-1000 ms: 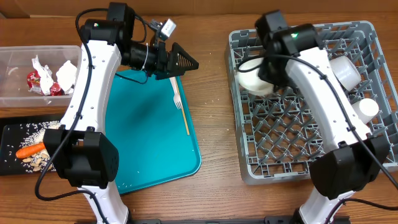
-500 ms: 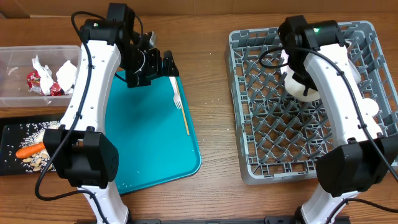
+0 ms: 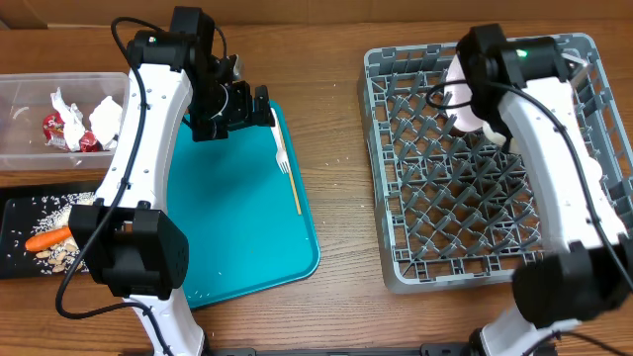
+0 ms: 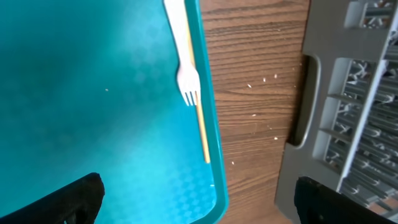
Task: Sort waste into correct bins and load items into the dishwasher rack
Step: 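Open the left gripper and carry the bowl right over the rack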
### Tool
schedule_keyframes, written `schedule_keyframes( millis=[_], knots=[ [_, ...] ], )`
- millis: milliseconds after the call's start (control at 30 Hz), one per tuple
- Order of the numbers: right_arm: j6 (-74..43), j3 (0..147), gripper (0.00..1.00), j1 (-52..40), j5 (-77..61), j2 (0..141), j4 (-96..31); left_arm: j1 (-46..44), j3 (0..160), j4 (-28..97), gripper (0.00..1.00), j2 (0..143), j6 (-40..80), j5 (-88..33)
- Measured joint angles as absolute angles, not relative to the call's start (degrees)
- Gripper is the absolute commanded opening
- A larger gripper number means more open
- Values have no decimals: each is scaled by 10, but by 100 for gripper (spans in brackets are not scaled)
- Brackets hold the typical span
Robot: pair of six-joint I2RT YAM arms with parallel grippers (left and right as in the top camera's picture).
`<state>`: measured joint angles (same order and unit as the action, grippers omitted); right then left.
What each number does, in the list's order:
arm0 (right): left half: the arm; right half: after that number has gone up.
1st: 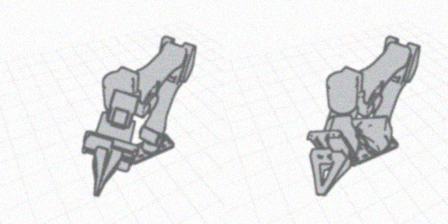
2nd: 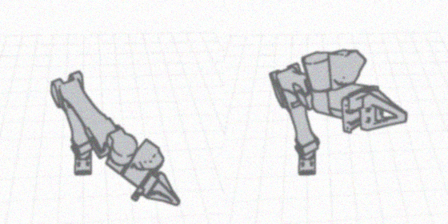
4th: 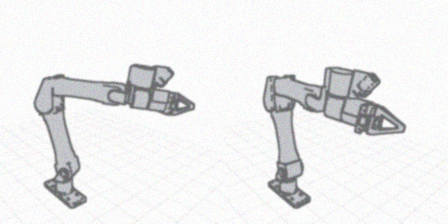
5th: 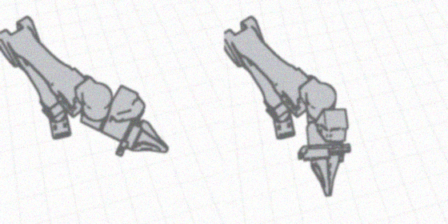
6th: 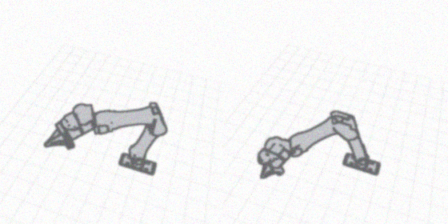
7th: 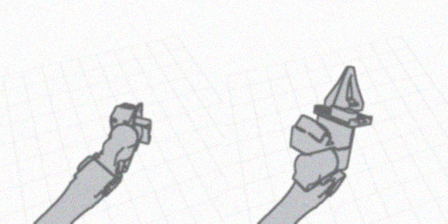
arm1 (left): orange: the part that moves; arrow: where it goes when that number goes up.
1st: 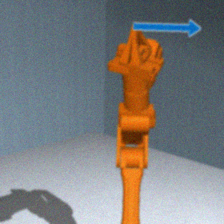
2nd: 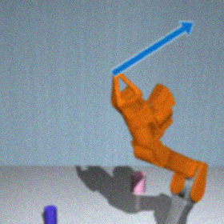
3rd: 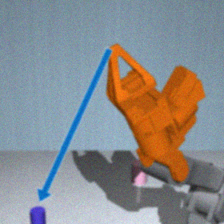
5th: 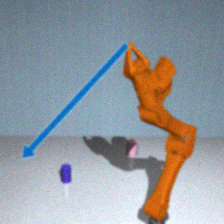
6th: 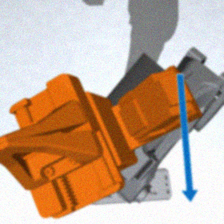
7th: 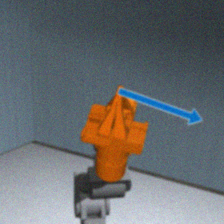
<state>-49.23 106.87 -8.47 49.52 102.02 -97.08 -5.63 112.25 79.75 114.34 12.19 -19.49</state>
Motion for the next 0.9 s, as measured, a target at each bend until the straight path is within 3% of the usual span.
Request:
schedule_keyframes(
  millis=[433,900],
  knots=[
    [-588,929,4,19,558,951,-967,-56,1122,794,100,1143,123,-182],
    [-649,776,5,21,665,951,-827,-56,1122,792,100,1143,123,-182]
  ],
)
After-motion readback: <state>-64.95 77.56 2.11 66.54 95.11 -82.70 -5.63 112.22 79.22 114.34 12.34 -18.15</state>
